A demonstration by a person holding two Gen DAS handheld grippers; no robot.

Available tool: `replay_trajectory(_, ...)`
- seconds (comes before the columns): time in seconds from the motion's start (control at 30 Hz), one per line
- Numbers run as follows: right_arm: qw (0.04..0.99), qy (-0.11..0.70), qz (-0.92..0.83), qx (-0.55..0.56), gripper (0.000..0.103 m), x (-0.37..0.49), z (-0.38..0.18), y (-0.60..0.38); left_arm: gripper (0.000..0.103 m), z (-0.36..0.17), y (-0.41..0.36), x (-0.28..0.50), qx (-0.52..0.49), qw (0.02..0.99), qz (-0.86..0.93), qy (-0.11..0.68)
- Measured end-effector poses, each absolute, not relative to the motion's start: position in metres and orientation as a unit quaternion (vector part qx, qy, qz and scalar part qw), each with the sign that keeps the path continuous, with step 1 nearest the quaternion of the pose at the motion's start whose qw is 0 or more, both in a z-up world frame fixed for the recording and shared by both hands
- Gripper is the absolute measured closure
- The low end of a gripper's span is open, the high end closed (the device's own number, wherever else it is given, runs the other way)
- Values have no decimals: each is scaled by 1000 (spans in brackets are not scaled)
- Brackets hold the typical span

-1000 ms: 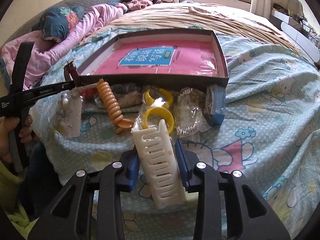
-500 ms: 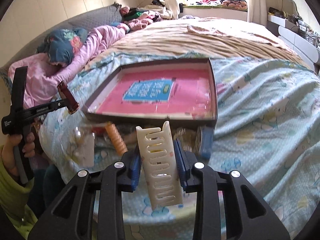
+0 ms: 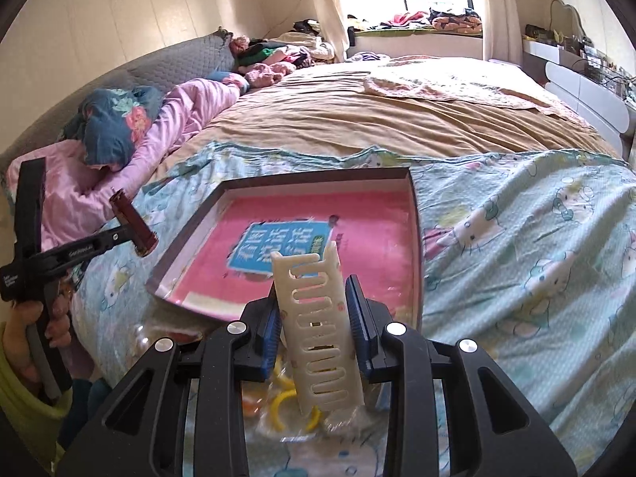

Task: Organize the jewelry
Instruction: 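Carry the watch with the left tool while the right tool carries the clip into the box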

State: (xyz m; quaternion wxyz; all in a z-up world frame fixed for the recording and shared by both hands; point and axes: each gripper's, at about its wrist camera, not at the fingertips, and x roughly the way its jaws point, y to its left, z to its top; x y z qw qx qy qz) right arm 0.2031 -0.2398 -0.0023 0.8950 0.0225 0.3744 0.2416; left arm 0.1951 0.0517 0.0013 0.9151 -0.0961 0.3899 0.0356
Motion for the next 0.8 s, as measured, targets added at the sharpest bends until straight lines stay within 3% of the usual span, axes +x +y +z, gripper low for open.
replay_trajectory(0.8,893,414,178,-4,74,274,-51,-225,101,-39,43,230,-96,899,34,425)
